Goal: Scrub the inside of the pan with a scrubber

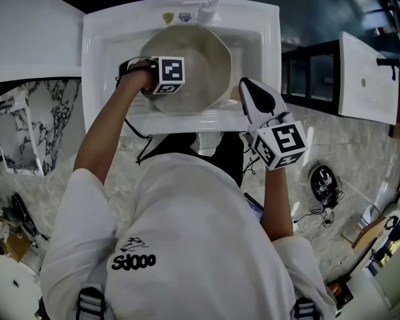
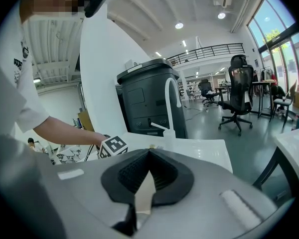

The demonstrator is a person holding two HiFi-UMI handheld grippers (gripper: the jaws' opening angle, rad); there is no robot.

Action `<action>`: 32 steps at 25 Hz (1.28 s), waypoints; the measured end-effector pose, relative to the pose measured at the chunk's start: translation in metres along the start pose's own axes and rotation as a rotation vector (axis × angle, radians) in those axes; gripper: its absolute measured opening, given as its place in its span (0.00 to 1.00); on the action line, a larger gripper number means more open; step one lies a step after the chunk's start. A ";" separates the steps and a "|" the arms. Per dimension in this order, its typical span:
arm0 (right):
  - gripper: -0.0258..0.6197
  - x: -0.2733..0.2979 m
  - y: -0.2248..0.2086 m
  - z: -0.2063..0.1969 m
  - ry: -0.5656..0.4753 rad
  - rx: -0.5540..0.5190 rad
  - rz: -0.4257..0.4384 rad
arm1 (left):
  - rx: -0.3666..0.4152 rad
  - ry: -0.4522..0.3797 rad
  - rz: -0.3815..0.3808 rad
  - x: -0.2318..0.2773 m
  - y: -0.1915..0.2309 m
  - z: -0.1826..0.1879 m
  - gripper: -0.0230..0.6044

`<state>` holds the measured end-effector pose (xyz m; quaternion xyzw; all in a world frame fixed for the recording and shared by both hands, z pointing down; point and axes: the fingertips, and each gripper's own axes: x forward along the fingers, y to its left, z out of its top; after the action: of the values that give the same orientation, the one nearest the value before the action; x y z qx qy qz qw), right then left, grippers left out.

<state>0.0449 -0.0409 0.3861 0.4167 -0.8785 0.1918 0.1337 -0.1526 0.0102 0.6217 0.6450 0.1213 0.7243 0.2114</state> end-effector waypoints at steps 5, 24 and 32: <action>0.05 -0.003 -0.006 -0.001 0.005 0.010 -0.013 | 0.053 0.087 0.055 0.014 0.006 0.007 0.15; 0.05 -0.004 -0.015 -0.001 0.015 0.021 -0.032 | -0.164 -0.236 0.551 -0.026 0.117 0.037 0.15; 0.05 0.001 -0.009 -0.002 0.018 0.013 -0.012 | -0.116 -0.265 0.754 -0.065 0.131 0.039 0.15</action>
<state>0.0517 -0.0461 0.3898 0.4211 -0.8735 0.2003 0.1398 -0.1285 -0.1392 0.6283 0.7190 -0.1932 0.6673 -0.0195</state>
